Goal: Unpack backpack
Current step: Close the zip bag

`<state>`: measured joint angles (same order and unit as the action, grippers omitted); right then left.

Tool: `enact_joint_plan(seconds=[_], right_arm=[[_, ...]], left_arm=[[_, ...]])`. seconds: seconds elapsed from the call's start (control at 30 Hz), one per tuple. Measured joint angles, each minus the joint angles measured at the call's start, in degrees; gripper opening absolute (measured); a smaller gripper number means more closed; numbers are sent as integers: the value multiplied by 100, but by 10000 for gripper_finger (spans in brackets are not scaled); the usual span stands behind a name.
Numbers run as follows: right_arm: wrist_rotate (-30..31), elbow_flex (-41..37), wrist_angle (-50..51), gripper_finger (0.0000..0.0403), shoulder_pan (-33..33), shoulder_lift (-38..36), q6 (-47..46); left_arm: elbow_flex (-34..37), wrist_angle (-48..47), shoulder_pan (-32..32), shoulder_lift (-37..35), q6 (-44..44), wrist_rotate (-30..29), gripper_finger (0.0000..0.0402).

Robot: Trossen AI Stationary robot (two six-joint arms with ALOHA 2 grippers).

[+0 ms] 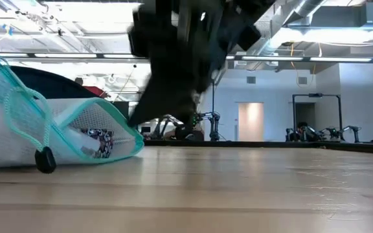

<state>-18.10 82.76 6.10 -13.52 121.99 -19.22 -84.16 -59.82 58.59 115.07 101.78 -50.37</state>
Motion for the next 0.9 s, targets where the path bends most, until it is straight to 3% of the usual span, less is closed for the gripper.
enact_joint_plan(seconds=[0.13,0.37,0.53,0.9], right_arm=[[-141,4,-648,31,-384,170,-27],[603,-5,-1204,162,-429,407,-210],[652,0,-1302,233,-320,442,-88],[1231,-2,-1766,234,-288,490,-177]], left_arm=[[0,26,-154,0,-165,2,0],[0,353,-318,0,-553,28,0],[0,496,-367,0,-732,32,0],[0,558,-411,0,-778,17,0]])
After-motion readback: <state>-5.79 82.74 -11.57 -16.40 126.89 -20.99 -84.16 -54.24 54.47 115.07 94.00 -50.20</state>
